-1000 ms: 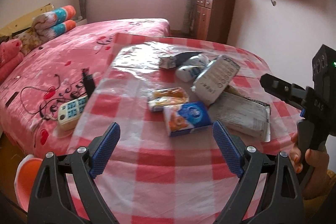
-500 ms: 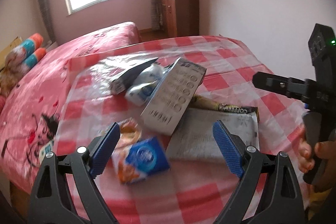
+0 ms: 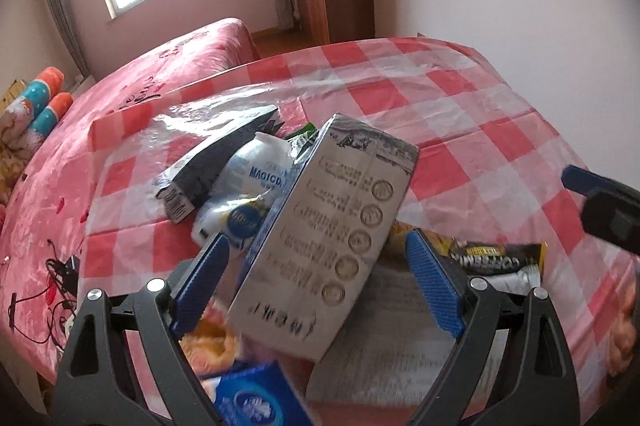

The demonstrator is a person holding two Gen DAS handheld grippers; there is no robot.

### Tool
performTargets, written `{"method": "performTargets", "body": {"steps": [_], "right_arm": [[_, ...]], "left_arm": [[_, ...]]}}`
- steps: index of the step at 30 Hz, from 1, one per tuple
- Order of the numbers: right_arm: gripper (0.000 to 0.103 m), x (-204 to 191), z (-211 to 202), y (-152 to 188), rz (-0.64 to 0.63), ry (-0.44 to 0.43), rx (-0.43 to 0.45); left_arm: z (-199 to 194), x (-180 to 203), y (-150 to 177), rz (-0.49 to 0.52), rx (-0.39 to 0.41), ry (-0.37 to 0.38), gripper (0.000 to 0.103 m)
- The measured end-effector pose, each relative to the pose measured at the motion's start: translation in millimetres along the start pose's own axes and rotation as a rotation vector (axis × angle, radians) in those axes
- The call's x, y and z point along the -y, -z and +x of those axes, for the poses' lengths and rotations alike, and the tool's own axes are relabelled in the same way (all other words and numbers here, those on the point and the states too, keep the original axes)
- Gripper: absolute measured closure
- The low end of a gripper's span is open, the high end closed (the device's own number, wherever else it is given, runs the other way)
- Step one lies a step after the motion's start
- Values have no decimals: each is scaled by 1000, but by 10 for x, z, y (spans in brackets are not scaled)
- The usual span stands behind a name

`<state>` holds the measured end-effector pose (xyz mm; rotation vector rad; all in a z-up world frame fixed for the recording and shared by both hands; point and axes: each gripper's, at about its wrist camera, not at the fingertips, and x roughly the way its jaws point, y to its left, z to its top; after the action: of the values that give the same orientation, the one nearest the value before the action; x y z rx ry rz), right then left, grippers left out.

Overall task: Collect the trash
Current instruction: 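Grasp the white milk carton with the left gripper while the right lowers toward the white paper packet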

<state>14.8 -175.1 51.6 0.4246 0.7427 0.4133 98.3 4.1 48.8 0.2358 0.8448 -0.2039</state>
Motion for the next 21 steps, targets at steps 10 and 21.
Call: {"method": "performTargets", "body": {"steps": [10, 21], "right_arm": [[5, 74, 50, 28, 10, 1, -22], [5, -88, 150, 77, -63, -39, -67]], "left_arm": [[90, 59, -68, 5, 6, -7, 28], [-40, -77, -29, -60, 15, -30, 39]]}}
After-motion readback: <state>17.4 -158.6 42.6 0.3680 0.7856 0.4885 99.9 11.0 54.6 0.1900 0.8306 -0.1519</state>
